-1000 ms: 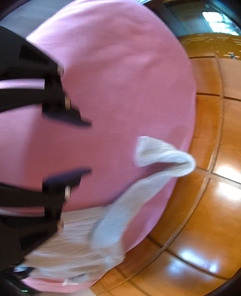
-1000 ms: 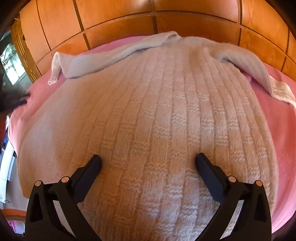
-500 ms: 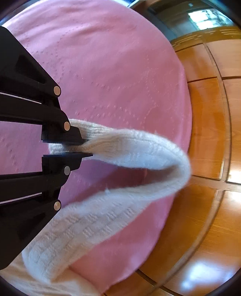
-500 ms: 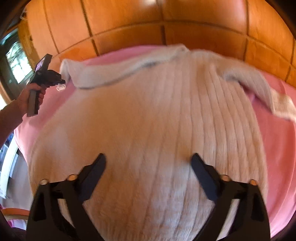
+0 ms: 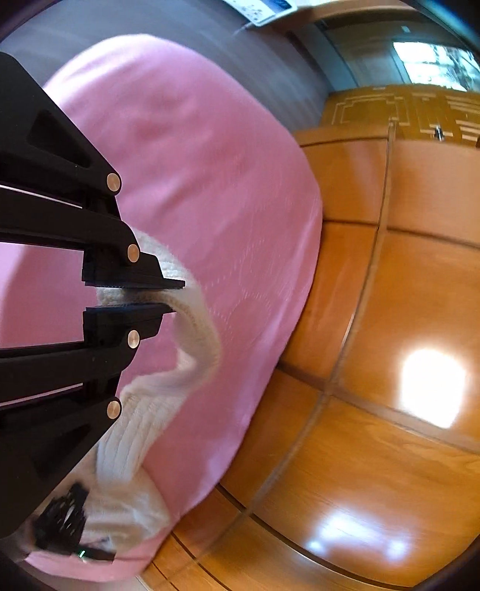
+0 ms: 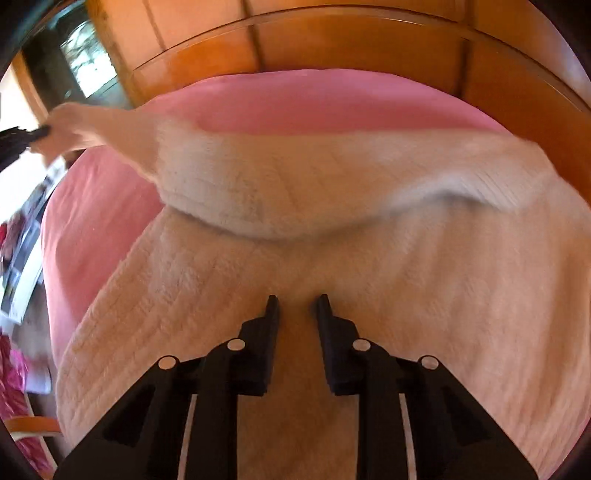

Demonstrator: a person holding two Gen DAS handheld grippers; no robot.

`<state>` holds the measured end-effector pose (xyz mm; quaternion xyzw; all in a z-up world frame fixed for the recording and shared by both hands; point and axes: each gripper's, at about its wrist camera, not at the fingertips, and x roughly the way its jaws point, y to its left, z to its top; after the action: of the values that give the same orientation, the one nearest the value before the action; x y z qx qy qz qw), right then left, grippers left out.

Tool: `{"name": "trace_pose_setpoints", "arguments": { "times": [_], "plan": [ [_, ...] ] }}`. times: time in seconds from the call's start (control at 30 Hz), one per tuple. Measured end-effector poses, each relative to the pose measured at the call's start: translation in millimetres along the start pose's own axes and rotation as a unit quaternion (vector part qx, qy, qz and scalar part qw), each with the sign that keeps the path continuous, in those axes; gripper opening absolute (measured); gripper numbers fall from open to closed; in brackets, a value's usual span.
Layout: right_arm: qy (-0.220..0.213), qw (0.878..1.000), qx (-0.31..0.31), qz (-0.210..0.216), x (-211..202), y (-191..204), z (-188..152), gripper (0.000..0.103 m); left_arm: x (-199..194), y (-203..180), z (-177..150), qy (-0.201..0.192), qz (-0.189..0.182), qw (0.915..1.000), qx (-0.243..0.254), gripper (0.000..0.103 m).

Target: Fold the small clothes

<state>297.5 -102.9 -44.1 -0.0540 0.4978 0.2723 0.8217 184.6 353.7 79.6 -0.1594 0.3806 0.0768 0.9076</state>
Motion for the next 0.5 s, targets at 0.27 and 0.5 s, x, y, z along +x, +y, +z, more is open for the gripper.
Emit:
{"name": "trace_pose_setpoints", "arguments": {
  "times": [0.27,0.5],
  "plan": [
    [-0.054,0.998,0.017,-0.004,23,-14,71,0.018,-70,39,-6,-0.004,-0.006,0.9994,-0.035,0.005],
    [-0.133,0.982,0.119,-0.055,14,-55,149,0.042,19,90,2,0.102,0.075,0.9849,-0.118,0.005]
  ]
}}
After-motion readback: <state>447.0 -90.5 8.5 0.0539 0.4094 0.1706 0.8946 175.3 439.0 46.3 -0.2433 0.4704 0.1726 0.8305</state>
